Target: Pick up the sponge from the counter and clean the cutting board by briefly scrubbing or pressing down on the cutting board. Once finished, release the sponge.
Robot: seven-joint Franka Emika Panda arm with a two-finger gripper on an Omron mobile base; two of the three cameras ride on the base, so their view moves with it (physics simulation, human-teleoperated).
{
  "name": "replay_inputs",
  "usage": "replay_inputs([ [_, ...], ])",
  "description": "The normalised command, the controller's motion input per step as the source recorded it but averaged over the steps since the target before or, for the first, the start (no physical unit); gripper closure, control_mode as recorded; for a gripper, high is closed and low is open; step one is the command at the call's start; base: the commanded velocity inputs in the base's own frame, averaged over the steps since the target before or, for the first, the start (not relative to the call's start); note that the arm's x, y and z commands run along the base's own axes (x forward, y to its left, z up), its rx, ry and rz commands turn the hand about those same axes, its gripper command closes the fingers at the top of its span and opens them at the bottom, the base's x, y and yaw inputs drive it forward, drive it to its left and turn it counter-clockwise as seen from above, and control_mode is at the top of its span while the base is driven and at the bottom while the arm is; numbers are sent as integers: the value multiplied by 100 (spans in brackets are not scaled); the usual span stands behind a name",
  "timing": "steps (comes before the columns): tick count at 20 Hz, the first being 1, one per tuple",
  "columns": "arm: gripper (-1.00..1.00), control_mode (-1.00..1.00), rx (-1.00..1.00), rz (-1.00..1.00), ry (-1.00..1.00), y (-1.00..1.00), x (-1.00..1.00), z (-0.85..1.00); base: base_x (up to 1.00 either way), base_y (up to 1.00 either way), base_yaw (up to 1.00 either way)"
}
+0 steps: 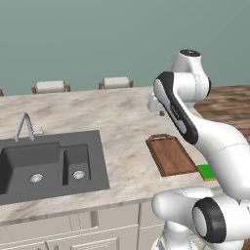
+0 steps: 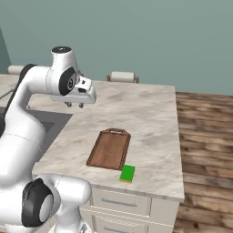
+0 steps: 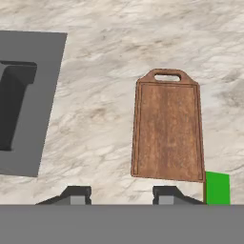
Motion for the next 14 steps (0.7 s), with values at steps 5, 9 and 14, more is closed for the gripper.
replay_inputs([
  [5, -100, -100, 0, 0, 0, -5, -39, -11, 0, 0, 0],
  [9, -100, -100, 5, -4, 0, -84, -63, -50, 0, 0, 0],
  [14, -100, -100, 10, -9, 10, -100, -29, -53, 0, 0, 0],
])
